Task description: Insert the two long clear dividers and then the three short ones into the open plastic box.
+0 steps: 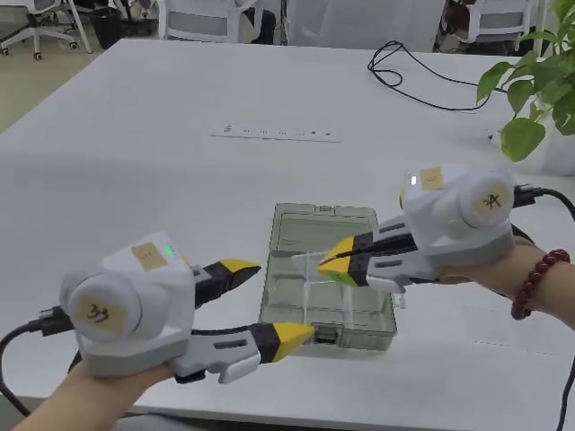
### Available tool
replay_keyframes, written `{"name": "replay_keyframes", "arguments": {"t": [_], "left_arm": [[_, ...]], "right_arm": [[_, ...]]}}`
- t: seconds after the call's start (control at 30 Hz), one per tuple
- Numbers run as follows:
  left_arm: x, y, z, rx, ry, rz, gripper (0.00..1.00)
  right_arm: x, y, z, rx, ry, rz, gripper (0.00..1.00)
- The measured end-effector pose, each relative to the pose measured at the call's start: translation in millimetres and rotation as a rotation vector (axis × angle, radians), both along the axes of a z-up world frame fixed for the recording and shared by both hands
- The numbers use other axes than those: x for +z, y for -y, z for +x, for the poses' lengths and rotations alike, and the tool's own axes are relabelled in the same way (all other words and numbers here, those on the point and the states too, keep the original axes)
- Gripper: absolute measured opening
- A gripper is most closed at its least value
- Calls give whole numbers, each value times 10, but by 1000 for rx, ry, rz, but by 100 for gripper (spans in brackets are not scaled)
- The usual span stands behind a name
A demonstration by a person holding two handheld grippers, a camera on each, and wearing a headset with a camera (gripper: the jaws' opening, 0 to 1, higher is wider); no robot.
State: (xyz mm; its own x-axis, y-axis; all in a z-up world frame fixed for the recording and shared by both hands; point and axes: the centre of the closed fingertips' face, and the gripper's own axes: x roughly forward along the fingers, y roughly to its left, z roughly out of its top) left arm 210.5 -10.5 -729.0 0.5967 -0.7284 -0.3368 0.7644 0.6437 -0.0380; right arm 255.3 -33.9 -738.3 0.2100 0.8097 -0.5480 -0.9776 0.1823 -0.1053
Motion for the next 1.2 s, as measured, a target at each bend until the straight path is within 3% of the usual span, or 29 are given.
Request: {"name": "replay_keyframes", "arguments": {"t": [0.5, 0.6, 0.73, 0.97, 1.2], "left_arm": [[-36, -72, 46, 48, -18, -8, 63], [-35, -82, 58, 59, -20, -12, 64], [-70, -95, 63, 63, -25, 15, 64], [-66, -103, 69, 72, -37, -1, 64], [-77, -106, 66, 74, -44, 6, 64]], "right_arm": [[-187, -41, 111, -31, -29, -40, 2], [-203, -39, 127, -32, -31, -44, 2], [-226, -43, 131, -31, -48, -48, 2], [-248, -58, 149, -33, -54, -60, 2], [-251, -102, 170, -25, -78, -121, 2]]}}
